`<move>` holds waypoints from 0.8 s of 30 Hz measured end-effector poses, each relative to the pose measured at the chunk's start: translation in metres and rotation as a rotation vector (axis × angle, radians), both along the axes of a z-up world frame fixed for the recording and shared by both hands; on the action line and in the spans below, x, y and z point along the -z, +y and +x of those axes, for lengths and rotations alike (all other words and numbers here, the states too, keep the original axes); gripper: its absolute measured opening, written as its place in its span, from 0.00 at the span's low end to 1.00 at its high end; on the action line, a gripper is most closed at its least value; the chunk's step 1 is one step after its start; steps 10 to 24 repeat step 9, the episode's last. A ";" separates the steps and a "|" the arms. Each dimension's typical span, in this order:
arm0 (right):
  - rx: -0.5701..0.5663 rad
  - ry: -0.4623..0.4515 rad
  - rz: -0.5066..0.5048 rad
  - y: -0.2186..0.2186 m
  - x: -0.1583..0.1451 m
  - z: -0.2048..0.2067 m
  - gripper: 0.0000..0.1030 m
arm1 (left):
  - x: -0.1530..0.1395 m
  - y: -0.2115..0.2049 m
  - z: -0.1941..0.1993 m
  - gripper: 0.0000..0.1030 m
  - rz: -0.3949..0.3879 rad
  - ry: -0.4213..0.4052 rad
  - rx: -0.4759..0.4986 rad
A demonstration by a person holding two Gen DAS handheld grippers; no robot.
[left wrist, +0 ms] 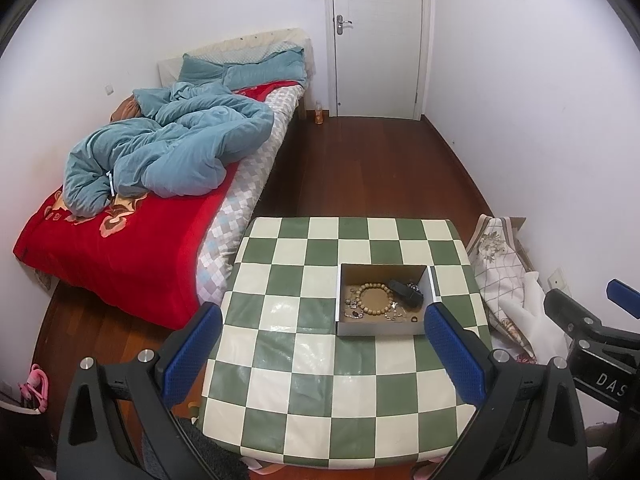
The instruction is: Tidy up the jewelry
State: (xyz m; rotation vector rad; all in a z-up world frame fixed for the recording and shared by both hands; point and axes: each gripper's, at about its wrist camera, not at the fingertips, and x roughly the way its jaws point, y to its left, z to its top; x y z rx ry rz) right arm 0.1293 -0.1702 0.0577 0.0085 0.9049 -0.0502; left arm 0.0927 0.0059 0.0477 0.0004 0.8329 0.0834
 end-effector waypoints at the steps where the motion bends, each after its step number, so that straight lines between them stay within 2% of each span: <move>1: 0.001 0.000 0.004 0.000 0.000 -0.001 1.00 | 0.000 0.000 0.000 1.00 0.002 0.000 0.001; 24: 0.002 0.002 0.002 0.000 0.000 0.000 1.00 | -0.004 0.001 -0.005 1.00 0.000 -0.019 0.003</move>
